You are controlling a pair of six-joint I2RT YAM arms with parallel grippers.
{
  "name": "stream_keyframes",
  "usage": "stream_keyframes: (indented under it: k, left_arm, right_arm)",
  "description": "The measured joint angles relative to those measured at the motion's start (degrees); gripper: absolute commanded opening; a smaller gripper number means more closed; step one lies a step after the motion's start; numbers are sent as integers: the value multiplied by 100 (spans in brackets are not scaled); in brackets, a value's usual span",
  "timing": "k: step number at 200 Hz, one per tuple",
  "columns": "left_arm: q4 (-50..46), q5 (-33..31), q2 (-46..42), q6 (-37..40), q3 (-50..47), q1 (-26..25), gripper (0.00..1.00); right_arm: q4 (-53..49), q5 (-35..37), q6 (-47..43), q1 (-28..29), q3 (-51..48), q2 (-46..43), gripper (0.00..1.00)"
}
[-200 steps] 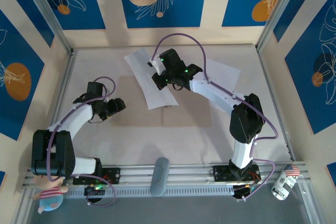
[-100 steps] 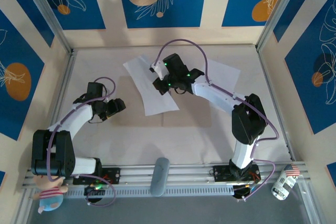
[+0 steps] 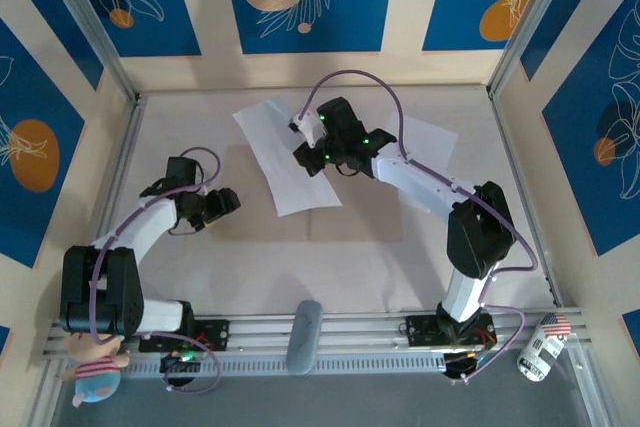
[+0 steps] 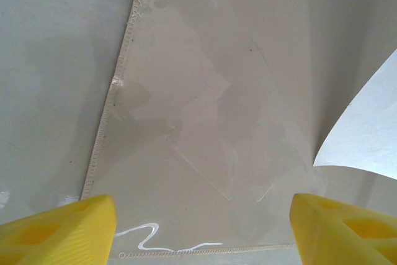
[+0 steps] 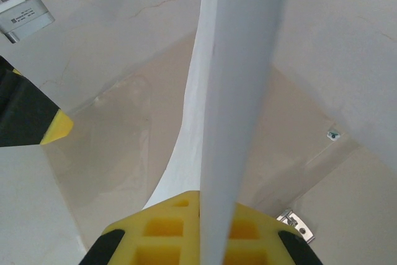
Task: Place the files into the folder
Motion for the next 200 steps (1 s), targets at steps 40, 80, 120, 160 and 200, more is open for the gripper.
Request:
stream_keyframes:
  k: [40, 80, 120, 160, 200]
  left_arm:
    - [0, 2, 4, 0, 0, 4, 74]
    - [0, 24, 79, 0, 0, 4, 74]
    - [2, 44, 81, 0, 0, 4, 75]
    - [2, 44, 81, 0, -2, 4, 75]
    - [2, 46, 81, 0, -20, 4, 75]
  right_arm:
    - [-48, -2, 2, -46, 0, -72, 0]
    - [-48, -9, 2, -55, -114, -245, 0]
    - [-109, -90, 22, -66, -221, -382, 0]
    - [-81, -210, 138, -66, -498, -535, 0]
    - [-74, -243, 262, -66, -667, -535, 0]
